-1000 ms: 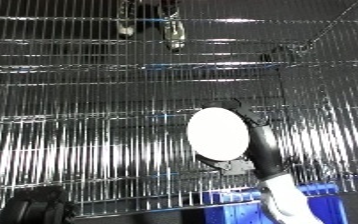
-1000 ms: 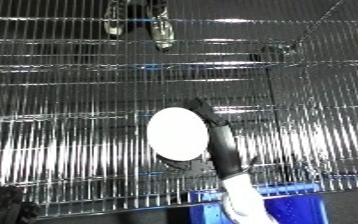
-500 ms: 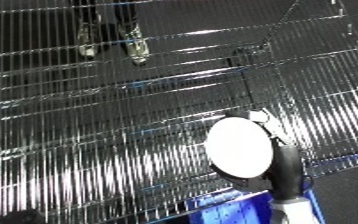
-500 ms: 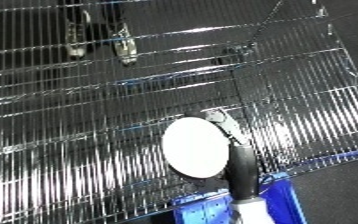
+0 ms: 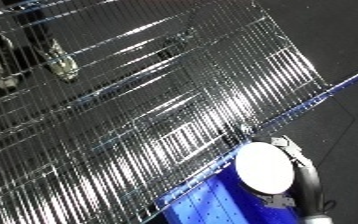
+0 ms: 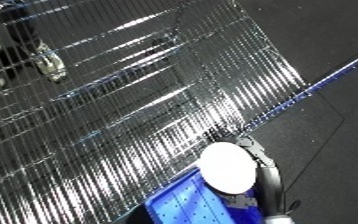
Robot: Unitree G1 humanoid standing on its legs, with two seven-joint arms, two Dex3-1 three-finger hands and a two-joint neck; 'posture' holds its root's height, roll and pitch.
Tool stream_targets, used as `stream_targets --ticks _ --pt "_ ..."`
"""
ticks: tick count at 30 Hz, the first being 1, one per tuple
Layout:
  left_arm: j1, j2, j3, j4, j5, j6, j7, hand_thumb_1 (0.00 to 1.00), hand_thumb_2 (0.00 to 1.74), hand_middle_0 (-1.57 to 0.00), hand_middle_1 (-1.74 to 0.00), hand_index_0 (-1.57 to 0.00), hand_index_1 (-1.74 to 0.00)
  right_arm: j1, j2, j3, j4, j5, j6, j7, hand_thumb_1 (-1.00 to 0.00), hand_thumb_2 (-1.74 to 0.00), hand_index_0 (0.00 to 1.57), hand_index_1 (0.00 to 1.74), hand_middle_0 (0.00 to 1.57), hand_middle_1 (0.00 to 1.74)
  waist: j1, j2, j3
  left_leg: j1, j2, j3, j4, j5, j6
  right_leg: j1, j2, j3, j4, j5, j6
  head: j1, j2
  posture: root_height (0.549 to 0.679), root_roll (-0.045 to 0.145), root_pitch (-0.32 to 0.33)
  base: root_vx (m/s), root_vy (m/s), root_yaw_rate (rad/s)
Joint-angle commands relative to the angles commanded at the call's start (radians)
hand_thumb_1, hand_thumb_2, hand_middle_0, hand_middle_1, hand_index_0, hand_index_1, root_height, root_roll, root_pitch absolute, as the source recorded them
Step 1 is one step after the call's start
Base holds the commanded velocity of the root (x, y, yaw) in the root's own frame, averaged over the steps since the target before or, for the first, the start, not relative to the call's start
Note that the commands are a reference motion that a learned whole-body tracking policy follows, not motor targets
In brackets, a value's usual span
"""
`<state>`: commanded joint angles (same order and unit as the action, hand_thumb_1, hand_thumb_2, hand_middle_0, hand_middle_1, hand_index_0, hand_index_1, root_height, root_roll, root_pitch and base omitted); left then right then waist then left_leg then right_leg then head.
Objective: Pick up the object and place it into the box
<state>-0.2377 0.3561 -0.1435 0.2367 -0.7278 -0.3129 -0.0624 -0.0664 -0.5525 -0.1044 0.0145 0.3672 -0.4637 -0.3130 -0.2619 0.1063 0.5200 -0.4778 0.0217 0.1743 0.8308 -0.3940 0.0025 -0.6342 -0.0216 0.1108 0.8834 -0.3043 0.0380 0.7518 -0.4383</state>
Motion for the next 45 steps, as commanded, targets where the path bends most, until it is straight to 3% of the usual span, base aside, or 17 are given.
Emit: stream_targets --ticks 5,12,20,26,34,40,45 --pt "0.001 -0.011 -0.003 0.008 -0.009 -0.013 0.009 1.0 1.74 -1.57 -1.74 -1.57 -1.74 0.028 -0.001 -0.027 0.034 0.025 -0.045 -0.004 -0.7 -1.22 1.1 1.22 1.1 1.22 -0.023 0.012 0.0 0.014 -0.004 0.017 -0.011 0.0 0.0014 0.0 0.0069 0.013 -0.007 -0.001 -0.001 0.048 -0.008 0.626 0.102 0.095 0.015 0.088 -0.096" --pt "0.0 -0.018 -0.002 0.02 -0.018 -0.026 0.012 1.0 1.74 -1.57 -1.74 -1.57 -1.74 0.045 -0.035 -0.035 0.126 0.041 -0.041 0.071 -0.7 -1.22 1.1 1.22 1.1 1.22 -0.034 0.025 0.0 0.023 -0.012 0.028 -0.017 -0.009 0.0032 -0.003 0.0088 0.022 -0.013 -0.001 -0.0036 0.102 0.003 0.627 0.107 0.099 0.005 0.045 -0.034" --pt "0.0 -0.007 -0.001 0.031 -0.037 -0.03 -0.006 1.0 1.74 -1.57 -1.74 -1.57 -1.74 0.055 -0.063 -0.048 0.232 0.117 -0.1 0.138 -0.3 -0.52 0.47 0.52 0.47 0.52 -0.034 0.028 0.0 0.02 -0.017 0.023 -0.025 -0.006 0.0034 -0.007 0.0139 0.019 -0.018 0.001 -0.0058 0.133 0.016 0.627 0.108 0.105 -0.012 -0.008 0.013" --pt "-0.012 -0.005 -0.015 0.027 -0.035 -0.024 0.003 1.0 1.74 -1.57 -1.74 -1.57 -1.74 0.047 -0.064 -0.037 0.283 0.125 -0.13 0.143 0.0 0.0 0.0 0.0 0.0 0.0 -0.027 0.03 0.0 0.012 -0.023 0.015 -0.028 0.0 0.0026 -0.009 0.0162 0.015 -0.023 0.005 -0.0089 0.134 0.014 0.628 0.109 0.109 -0.015 -0.033 0.043" --pt "-0.01 -0.001 -0.017 0.03 -0.042 -0.025 0.006 1.0 1.74 -1.57 -1.74 -1.57 -1.74 0.048 -0.053 -0.025 0.273 0.129 -0.108 0.159 0.0 0.0 0.0 0.0 0.0 0.0 -0.023 0.027 0.0 0.006 -0.02 0.005 -0.038 0.017 -0.0014 -0.011 0.0191 0.01 -0.026 0.004 -0.0134 0.122 0.002 0.628 0.11 0.114 0.007 -0.025 0.025" --pt "-0.01 0.0 -0.016 0.029 -0.043 -0.024 0.006 1.0 1.74 -1.57 -1.74 -1.57 -1.74 0.048 -0.05 -0.024 0.269 0.139 -0.099 0.168 0.0 0.0 0.0 0.0 0.0 0.0 -0.023 0.025 0.0 0.004 -0.019 0.002 -0.04 0.02 -0.0023 -0.012 0.0192 0.008 -0.027 0.004 -0.0139 0.122 0.002 0.628 0.11 0.115 0.001 -0.006 0.007" --pt "-0.003 -0.001 -0.013 0.017 -0.038 -0.016 0.013 1.0 1.74 -1.57 -1.74 -1.57 -1.74 0.049 -0.011 -0.001 0.183 0.158 -0.086 0.25 0.0 0.0 0.0 0.0 0.0 0.0 -0.005 0.005 0.0 -0.003 -0.012 -0.021 -0.047 0.042 -0.0077 -0.004 0.0221 -0.007 -0.029 0.0 -0.0208 0.011 -0.038 0.628 0.109 0.113 0.021 -0.073 0.131"
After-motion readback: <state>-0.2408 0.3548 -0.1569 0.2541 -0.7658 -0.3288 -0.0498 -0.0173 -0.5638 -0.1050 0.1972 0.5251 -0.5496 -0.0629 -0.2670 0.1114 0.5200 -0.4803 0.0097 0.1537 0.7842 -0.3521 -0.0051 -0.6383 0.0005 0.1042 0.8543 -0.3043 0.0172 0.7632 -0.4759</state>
